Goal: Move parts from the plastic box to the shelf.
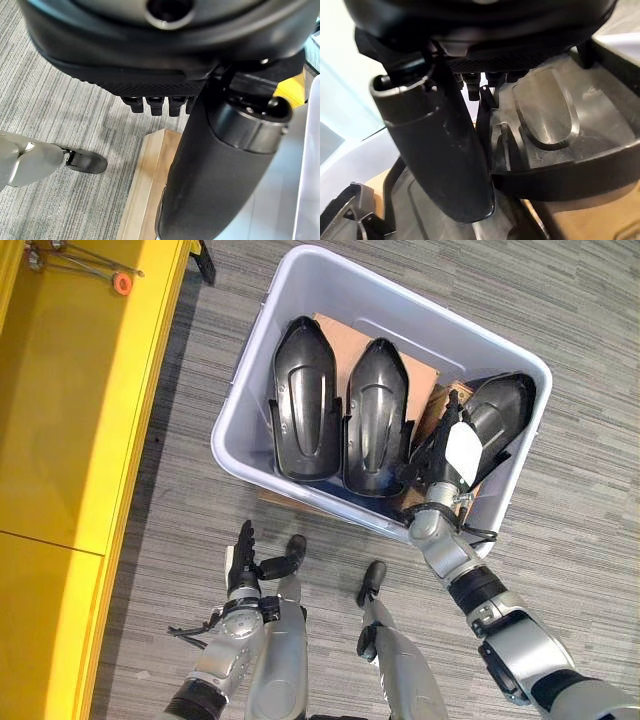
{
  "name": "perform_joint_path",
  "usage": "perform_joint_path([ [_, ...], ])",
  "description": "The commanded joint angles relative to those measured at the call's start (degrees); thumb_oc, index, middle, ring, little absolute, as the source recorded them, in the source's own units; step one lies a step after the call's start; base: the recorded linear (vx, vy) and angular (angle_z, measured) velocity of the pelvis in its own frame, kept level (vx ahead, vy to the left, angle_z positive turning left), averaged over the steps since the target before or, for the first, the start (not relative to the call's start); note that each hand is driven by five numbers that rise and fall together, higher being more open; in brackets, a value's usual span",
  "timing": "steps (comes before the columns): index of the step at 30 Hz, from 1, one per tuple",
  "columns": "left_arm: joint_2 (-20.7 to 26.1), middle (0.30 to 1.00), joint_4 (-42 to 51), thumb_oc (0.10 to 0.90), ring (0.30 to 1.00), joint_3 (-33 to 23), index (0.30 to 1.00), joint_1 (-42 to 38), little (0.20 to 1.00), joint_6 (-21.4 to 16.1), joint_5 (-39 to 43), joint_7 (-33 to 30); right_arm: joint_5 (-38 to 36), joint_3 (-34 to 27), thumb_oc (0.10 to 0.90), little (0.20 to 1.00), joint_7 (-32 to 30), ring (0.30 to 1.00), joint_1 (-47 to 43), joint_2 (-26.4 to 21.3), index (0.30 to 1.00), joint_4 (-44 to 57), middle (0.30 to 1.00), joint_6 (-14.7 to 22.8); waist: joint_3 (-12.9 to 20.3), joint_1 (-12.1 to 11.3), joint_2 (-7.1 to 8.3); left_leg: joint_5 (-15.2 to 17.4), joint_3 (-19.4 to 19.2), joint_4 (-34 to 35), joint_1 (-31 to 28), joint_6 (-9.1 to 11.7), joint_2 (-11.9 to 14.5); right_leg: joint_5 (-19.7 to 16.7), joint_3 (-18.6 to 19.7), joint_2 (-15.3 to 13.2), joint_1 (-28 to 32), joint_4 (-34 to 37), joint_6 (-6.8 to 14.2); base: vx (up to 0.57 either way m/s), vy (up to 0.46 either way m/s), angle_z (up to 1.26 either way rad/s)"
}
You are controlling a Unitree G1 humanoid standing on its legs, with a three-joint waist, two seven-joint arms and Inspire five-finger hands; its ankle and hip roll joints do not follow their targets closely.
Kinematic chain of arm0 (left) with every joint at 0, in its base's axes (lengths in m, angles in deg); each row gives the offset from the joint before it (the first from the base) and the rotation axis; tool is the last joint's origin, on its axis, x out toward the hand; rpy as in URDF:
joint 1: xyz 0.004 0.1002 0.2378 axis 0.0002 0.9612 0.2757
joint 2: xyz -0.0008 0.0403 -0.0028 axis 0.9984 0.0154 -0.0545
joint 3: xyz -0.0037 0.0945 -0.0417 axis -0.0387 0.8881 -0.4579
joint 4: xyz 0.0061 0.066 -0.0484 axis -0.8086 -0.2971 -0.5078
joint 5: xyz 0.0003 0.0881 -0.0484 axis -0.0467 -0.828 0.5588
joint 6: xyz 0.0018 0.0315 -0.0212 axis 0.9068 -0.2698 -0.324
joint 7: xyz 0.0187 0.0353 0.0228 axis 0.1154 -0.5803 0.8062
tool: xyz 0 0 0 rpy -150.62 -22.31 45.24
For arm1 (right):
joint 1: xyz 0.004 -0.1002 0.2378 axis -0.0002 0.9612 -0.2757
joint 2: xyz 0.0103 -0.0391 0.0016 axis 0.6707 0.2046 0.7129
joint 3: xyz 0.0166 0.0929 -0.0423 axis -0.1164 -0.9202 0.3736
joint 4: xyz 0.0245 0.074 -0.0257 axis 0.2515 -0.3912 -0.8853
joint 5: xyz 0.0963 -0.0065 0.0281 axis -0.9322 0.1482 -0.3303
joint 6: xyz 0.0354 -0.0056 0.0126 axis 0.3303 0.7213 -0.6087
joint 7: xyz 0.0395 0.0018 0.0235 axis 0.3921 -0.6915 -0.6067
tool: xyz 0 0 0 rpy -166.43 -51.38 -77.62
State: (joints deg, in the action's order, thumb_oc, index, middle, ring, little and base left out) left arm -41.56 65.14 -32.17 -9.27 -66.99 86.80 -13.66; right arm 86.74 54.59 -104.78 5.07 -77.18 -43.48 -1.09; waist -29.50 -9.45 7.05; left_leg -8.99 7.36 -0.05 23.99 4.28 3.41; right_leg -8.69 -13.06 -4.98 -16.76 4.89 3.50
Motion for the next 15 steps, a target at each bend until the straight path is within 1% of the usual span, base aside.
perform_joint_path([
  [1,-0.71,1.0,3.27,0.9,1.0,-1.04,1.0,1.43,1.0,-4.07,-3.03,0.1,4.98,-1.91,0.9,1.0,-3.86,1.0,-1.83,-6.39,1.0,4.2,1.0,0.38,0.57,1.49,-0.13,5.35,-0.24,-4.07,-0.9,-1.61,0.82,2.84,1.09,-5.81,1.24,-1.97,6.68,0.0,0.0,0.0],
  [11,-1.24,1.0,2.41,0.9,1.0,-1.04,1.0,1.14,1.0,-3.5,-3.44,0.27,7.69,-2.97,0.9,1.0,-3.71,1.0,2.13,-6.9,1.0,10.02,1.0,0.2,0.89,2.23,0.85,5.54,-0.33,-4.08,-1.13,-1.66,0.93,2.88,1.12,-5.84,1.41,-2.01,6.74,0.0,0.0,0.0],
  [15,-1.6,1.0,2.09,0.9,1.0,-1.28,1.0,1.47,1.0,-3.1,-3.39,-0.13,5.94,-3.93,0.9,1.0,-3.74,1.0,4.67,-5.97,1.0,12.82,1.0,1.21,0.94,2.64,1.29,5.53,-0.43,-4.14,-1.12,-1.68,1.06,2.88,1.35,-5.88,1.38,-2.05,6.72,0.0,0.0,0.0],
])
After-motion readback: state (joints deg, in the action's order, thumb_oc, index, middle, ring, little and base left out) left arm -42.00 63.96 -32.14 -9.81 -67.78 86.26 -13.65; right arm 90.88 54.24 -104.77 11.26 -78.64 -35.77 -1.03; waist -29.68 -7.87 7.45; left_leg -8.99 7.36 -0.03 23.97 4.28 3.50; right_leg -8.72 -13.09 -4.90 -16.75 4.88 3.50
